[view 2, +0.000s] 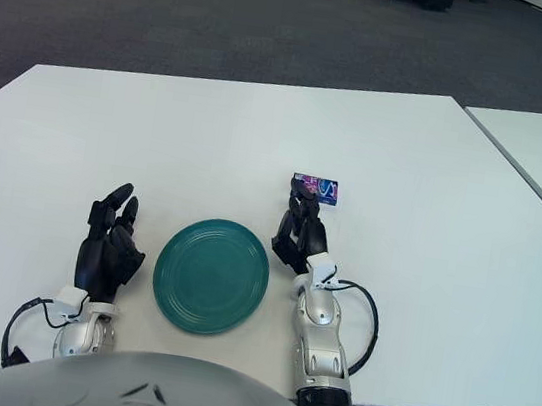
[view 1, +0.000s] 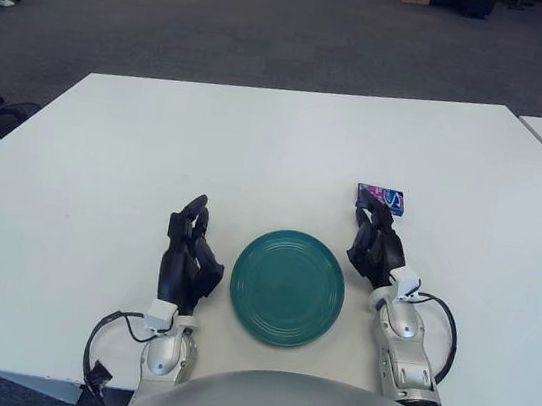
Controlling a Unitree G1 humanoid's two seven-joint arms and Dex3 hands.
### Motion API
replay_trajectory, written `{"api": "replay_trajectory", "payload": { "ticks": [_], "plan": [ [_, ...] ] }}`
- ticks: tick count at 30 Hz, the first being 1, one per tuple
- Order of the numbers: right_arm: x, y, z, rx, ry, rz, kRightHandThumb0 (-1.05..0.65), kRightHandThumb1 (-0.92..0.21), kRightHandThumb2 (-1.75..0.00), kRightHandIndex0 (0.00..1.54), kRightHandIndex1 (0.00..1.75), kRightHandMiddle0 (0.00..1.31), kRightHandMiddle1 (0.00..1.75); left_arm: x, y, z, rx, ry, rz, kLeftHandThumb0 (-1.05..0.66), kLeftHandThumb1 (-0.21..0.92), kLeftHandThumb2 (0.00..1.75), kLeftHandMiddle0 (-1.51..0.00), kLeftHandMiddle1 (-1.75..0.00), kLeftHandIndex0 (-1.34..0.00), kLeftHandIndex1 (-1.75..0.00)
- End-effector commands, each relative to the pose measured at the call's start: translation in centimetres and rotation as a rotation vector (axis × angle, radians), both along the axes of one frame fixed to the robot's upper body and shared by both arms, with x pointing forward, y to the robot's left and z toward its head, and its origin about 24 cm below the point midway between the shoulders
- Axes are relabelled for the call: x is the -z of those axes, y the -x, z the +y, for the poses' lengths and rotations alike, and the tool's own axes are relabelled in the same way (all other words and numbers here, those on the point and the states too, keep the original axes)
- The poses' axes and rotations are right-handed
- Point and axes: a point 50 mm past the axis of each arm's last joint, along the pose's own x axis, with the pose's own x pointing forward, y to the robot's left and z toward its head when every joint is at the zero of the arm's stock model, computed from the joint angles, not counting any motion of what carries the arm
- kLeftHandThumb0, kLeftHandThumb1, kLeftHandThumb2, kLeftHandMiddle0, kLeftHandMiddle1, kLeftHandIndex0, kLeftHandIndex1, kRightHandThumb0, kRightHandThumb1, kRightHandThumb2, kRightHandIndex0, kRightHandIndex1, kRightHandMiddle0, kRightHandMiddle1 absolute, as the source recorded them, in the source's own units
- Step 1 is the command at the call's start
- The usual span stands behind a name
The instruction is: Put the gum into the plate.
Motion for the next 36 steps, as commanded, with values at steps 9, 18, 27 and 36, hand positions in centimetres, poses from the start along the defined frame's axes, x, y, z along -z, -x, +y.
{"api": "replay_trajectory", "payload": {
  "ticks": [9,18,27,36],
  "plan": [
    [-5.4,-0.4,-0.6,-0.064,0.118,-0.081,-0.70,-0.92,-0.90,0.25,0.02,0.00,0.61,2.2,-0.6,-1.4,-0.014,0.072,0.102,-0.89,0.92,1.06,-0.35,-0.02,-0.03,-0.84],
    [-9.5,-2.5,0.4,-0.150,0.422,-0.390,-0.70,-0.92,-0.67,0.36,0.04,0.00,0.80,2.3,-0.8,-1.4,-0.020,0.073,0.109,-0.90,0.92,1.04,-0.35,-0.02,-0.02,-0.85],
    [-12.4,-4.9,0.2,-0.162,0.815,-0.628,-0.65,-0.92,-0.55,0.41,0.05,0.02,0.90,2.4,-1.2,-1.4,-0.010,0.099,0.095,-0.90,0.92,1.03,-0.37,-0.02,-0.03,-0.85],
    [-13.6,-7.1,0.6,-0.249,1.063,-0.620,-0.67,-0.92,-0.51,0.47,0.06,0.06,0.94,2.3,-1.3,-1.6,-0.024,0.122,0.082,-0.89,0.92,1.01,-0.39,-0.03,-0.04,-0.86]
  ]
}}
